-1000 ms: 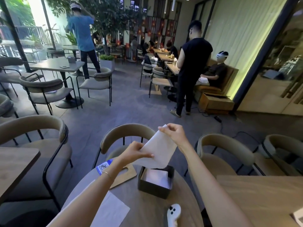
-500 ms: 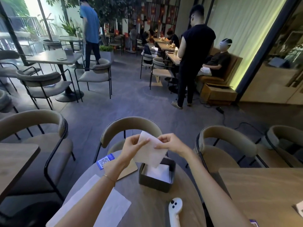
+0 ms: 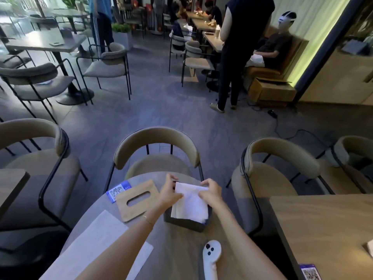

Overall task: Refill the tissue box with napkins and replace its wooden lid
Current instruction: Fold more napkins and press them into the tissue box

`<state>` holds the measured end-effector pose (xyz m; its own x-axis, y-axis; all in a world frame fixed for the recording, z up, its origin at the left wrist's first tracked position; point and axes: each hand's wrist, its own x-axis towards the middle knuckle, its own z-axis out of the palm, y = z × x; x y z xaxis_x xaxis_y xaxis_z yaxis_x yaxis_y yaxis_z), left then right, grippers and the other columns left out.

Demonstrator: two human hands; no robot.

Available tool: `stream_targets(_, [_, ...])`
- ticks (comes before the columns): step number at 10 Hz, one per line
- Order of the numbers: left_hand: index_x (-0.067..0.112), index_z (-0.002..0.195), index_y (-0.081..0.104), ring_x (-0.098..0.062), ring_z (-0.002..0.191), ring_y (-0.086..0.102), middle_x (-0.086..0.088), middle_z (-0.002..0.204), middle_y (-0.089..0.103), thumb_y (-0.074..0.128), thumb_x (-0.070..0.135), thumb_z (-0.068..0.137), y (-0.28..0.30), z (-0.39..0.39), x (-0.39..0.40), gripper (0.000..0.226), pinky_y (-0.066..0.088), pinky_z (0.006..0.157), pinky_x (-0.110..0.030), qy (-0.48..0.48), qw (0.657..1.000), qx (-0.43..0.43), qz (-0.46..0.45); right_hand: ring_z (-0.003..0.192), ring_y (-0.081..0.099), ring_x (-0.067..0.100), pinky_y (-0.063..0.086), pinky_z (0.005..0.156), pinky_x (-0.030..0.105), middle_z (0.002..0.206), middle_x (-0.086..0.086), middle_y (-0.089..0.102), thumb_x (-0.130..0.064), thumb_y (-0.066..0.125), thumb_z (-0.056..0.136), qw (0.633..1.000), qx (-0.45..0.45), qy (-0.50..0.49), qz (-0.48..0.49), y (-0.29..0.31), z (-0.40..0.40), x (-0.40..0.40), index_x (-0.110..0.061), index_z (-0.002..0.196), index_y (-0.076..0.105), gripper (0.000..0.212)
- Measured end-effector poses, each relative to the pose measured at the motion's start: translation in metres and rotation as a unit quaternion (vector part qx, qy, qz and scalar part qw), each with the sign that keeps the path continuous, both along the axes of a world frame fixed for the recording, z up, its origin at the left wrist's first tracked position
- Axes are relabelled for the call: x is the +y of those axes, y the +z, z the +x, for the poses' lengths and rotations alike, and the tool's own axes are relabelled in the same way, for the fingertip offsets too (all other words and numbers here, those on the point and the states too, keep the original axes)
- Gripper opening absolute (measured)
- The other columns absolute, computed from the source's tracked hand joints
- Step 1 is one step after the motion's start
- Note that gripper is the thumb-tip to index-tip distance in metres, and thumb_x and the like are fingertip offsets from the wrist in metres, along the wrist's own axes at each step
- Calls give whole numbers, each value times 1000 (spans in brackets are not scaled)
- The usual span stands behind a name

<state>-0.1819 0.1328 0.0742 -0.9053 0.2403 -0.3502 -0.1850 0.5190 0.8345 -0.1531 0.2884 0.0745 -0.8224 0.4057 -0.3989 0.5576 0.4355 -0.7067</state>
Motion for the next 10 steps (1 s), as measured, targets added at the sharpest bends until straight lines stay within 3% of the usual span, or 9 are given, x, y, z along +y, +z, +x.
stream_targets(1, [5, 125, 41, -30, 104, 59, -17, 115, 59, 58, -5, 85, -14, -6, 14, 44, 49, 83, -32, -38, 991, 71, -107, 99, 60, 30, 39, 73, 27, 106, 12, 62, -6, 50, 87, 995, -7, 53, 83, -19, 1, -4, -17, 98, 53, 16])
stream_targets(2, [5, 121, 50, -33, 109, 55, -18, 126, 51, 50, -5, 90, -32, -8, 23, 33, 46, 89, -36, -109, 963, 129, -208, 104, 61, 34, 43, 76, 35, 113, 19, 62, -10, 41, 95, 980, 6, 86, 182, -34, -1, -11, -9, 116, 49, 22])
stream_targets(3, [5, 114, 56, -30, 110, 54, -14, 128, 45, 50, 6, 93, -50, -7, 26, 22, 47, 87, -38, -195, 910, 162, -327, 109, 62, 33, 49, 87, 39, 118, 21, 63, -11, 39, 100, 956, 8, 110, 272, -40, -5, -20, -3, 127, 42, 28])
stream_targets(4, [6, 125, 54, -29, 121, 48, -13, 136, 38, 47, 5, 95, -51, -4, 32, 30, 50, 90, -39, -186, 894, 141, -383, 104, 65, 33, 51, 84, 40, 114, 20, 66, -8, 39, 99, 940, -7, 122, 319, -42, -7, -21, -3, 124, 43, 26])
stream_targets(5, [9, 131, 49, -30, 124, 45, -14, 140, 36, 51, 7, 94, -53, -3, 37, 36, 52, 87, -39, -178, 896, 155, -376, 90, 67, 32, 54, 65, 38, 102, 18, 66, -3, 58, 87, 913, 62, 122, 384, -36, 0, -26, -6, 110, 56, 23])
stream_targets(6, [10, 131, 47, -30, 124, 44, -14, 137, 40, 57, 10, 90, -52, -3, 39, 42, 50, 91, -38, -192, 895, 170, -365, 89, 64, 31, 54, 62, 37, 98, 16, 62, -7, 63, 82, 878, 101, 234, 406, -38, 6, -28, -7, 101, 63, 18])
stream_targets(7, [4, 130, 50, -32, 130, 41, -18, 140, 41, 51, 9, 94, -57, -3, 36, 37, 43, 102, -38, -237, 882, 109, -392, 115, 52, 34, 47, 88, 41, 125, 18, 51, -12, 38, 99, 902, -55, 287, 317, -49, 2, -22, -4, 125, 51, 30])
stream_targets(9, [4, 147, 25, -35, 136, 39, -23, 151, 27, 40, 12, 100, -58, -2, 33, 50, 40, 106, -43, -257, 884, 49, -388, 121, 50, 41, 42, 96, 46, 132, 25, 51, -9, 30, 102, 910, -131, 272, 284, -59, 4, -33, -2, 131, 46, 35])
stream_targets(10, [2, 144, 30, -35, 133, 43, -23, 147, 34, 44, 9, 98, -51, 0, 31, 49, 41, 105, -44, -223, 907, 37, -355, 123, 52, 36, 44, 98, 43, 135, 19, 51, -14, 33, 101, 903, -152, 276, 291, -57, 0, -34, -6, 135, 44, 36])
